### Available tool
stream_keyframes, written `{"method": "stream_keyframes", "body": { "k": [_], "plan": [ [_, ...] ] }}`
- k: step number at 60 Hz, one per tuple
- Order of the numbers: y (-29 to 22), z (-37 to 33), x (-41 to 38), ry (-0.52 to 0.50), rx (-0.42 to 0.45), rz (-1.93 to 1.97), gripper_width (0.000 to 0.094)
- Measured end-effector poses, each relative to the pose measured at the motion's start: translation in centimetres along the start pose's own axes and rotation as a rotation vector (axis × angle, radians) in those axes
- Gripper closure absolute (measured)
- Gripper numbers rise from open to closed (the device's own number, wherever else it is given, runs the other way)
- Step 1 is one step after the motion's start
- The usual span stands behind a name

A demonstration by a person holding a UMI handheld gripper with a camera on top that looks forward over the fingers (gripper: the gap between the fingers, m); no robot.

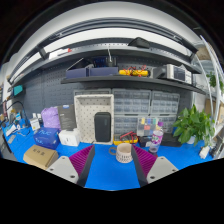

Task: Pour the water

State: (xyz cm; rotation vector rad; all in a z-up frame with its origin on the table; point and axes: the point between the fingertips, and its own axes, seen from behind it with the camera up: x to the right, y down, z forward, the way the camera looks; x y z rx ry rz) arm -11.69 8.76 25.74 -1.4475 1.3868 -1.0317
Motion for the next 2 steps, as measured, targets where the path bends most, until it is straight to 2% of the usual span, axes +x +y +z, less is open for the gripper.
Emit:
{"method": "stream_keyframes", "body": {
  "k": [2],
  "plan": [
    [-0.09,-0.15,-0.10,0.000,0.001,0.004,0.0201]
  ]
}}
